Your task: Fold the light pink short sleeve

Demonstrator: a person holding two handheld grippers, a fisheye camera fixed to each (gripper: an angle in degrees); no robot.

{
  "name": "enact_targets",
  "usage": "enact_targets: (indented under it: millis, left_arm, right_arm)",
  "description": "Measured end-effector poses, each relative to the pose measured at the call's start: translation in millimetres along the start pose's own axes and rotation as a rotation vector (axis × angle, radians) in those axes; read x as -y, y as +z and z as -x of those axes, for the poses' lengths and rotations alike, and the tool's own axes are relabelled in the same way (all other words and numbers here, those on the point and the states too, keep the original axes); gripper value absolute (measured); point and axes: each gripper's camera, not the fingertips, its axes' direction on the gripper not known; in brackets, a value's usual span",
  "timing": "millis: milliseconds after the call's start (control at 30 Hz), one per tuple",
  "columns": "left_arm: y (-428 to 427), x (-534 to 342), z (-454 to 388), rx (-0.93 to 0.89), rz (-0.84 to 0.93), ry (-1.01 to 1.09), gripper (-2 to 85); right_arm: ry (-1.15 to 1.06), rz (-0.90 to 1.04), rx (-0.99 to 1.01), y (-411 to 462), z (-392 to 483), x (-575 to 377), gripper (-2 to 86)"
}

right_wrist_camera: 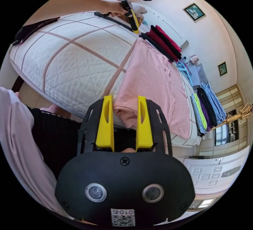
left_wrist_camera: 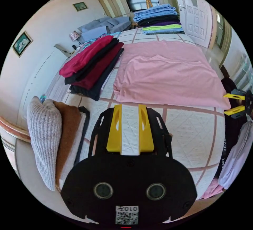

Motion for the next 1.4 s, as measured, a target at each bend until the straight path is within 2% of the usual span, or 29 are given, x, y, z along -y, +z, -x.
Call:
enact_targets:
  millis: [167, 367, 500, 800, 1100, 1400]
  left_arm:
    - [14.1, 39.6, -37.0, 0.143, 0.081, 0.430, 11.6]
    - [30.0, 78.7, -67.4, 0.148, 0.138, 0.726, 12.6]
    - [23.7, 92.9, -64.3, 0.076, 0.140, 0.765, 12.2]
    - [2.2, 122.2, -62.3, 0.032, 0.117, 0.808, 11.5]
    - [-9.2, 128.1, -74.7, 0.120, 0.083, 0.815, 10.1]
    - [-6.7, 143.7, -81.8, 0.191, 0.151, 0.872, 2.0]
  right_arm:
    - [0.020, -0.014, 0.044, -4.2, -29.4, -10.0, 6.5]
    - [0.207, -0.120, 0.245, -22.7, -101.6, -32.1, 5.1]
    - [0.323, -0.188, 0.382, -35.6, -163.6, -50.3, 4.9]
    - [0.361, -0.226, 0.483, -40.3, -238.7, -61.4, 4.8]
    - [0.417, -0.240, 0.502, -37.4, -283.9, -82.9, 4.9]
    - [0.386, -0.199, 0.451, -41.7, -277.0, -92.2, 4.9]
